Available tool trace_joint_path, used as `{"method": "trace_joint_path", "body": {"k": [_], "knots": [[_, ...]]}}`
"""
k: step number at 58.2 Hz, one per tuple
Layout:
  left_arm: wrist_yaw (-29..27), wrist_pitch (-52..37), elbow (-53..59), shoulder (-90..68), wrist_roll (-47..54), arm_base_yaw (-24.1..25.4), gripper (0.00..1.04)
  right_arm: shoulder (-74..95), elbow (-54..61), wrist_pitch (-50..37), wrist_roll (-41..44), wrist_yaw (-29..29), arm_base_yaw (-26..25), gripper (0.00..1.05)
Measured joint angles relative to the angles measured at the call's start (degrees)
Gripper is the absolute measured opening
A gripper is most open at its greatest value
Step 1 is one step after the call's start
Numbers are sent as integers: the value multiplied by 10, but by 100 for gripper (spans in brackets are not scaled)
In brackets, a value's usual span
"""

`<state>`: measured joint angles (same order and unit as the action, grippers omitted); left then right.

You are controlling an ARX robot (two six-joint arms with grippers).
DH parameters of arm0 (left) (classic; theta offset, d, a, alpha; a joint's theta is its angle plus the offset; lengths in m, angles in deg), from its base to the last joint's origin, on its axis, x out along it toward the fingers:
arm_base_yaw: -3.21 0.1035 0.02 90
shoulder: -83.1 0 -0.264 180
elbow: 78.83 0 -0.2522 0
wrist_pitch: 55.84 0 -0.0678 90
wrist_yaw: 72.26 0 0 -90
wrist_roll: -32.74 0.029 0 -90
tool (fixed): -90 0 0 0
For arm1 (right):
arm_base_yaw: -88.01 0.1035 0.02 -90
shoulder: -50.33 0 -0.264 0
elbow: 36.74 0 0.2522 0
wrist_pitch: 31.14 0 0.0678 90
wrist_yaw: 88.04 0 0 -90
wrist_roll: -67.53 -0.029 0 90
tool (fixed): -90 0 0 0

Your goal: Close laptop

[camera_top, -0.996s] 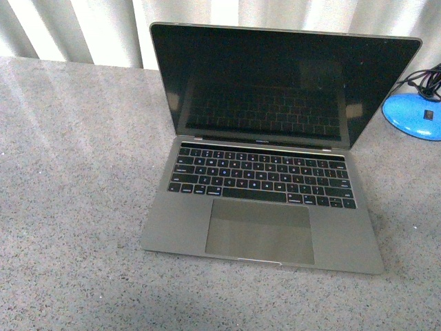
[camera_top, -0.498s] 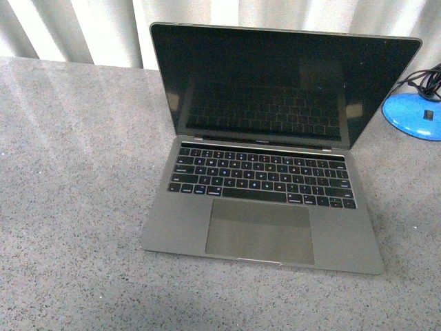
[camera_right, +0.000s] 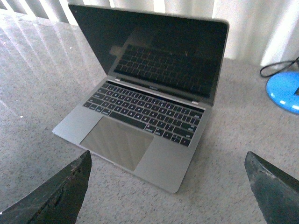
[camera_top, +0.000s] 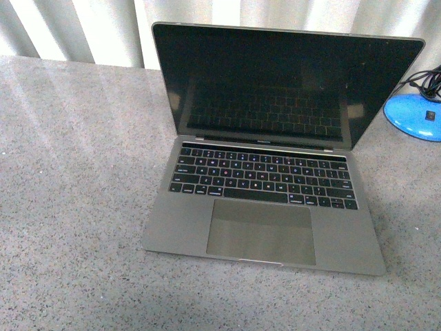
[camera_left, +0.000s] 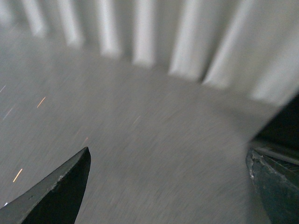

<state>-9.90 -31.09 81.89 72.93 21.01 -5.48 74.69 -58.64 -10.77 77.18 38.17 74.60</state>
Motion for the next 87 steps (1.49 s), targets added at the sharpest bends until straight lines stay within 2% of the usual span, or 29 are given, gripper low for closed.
{"method": "trace_joint_path", "body": {"k": [2,7,10,12,16,21,29,42,68,69,72,75,77,81,87], "knots": [[-110,26,-12,-50,-56,-29,98,30,-7,-24,16,1,-5,95],[-262,3,-16,-103,-124,-56,98,126,-31,-92,56,-9,-14,95],[-273,-42,-25,-128,-130,-67,98,207,-43,-140,89,-28,-13,95],[-264,-77,-31,-151,-124,-69,98,250,-52,-169,111,-39,-9,95],[-193,-186,-44,-233,-75,-53,98,354,-91,-215,152,-71,11,95],[-106,-315,-81,-351,2,-31,98,441,-147,-210,203,-109,46,95],[-15,-403,-146,-471,86,-19,98,493,-212,-202,249,-130,90,95],[104,-417,-270,-617,210,-16,98,562,-327,-203,316,-162,136,95],[168,-398,-438,-791,318,-85,98,646,-438,-191,352,-181,156,95],[169,-398,-445,-799,321,-89,98,648,-441,-191,352,-180,156,94],[169,-403,-468,-828,330,-101,96,657,-452,-190,356,-176,156,80],[171,-403,-490,-851,333,-112,84,663,-460,-183,363,-170,155,66],[172,-403,-505,-864,341,-120,75,666,-464,-181,366,-168,154,59],[175,-402,-522,-879,345,-129,64,670,-469,-176,372,-166,151,48],[187,-393,-549,-902,362,-147,41,683,-479,-165,385,-151,145,25]]}}
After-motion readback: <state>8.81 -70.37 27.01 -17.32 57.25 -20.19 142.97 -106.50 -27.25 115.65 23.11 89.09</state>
